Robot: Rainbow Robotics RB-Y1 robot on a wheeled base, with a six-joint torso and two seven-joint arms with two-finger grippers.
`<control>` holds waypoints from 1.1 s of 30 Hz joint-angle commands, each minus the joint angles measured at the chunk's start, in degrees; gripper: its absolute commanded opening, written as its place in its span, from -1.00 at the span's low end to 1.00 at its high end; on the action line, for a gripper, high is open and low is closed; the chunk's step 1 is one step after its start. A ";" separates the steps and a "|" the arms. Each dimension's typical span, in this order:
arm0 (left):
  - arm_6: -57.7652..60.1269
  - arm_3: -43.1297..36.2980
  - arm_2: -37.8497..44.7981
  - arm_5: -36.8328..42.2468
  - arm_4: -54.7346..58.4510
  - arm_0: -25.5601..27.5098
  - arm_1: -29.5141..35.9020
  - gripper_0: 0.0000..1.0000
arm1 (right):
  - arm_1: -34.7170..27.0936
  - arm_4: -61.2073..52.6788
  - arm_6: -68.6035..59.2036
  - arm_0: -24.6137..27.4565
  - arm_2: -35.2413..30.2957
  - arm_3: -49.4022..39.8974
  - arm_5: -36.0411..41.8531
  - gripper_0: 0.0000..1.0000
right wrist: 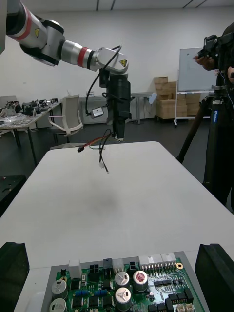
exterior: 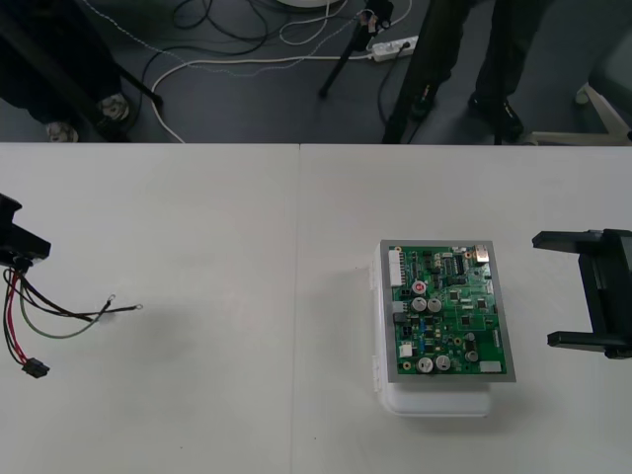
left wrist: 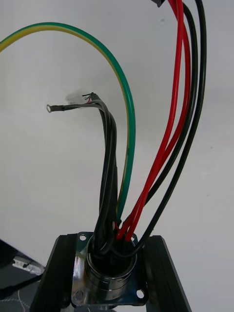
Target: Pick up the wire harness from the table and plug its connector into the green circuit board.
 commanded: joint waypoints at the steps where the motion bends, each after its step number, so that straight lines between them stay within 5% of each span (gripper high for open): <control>1: -2.41 -0.49 13.51 -11.38 -2.53 8.27 -4.21 -1.00 | -2.50 -0.89 -1.50 -0.09 0.23 -1.01 -0.29 1.00; 16: 14.38 -1.90 40.40 -17.71 -7.27 21.72 -17.65 -1.00 | -2.50 -0.89 -1.50 0.00 0.23 -1.01 -0.29 1.00; 33: 36.09 -1.81 53.76 -17.71 -14.39 24.70 -30.31 -1.00 | -2.50 -0.80 -2.82 0.17 0.23 -1.01 -0.29 1.00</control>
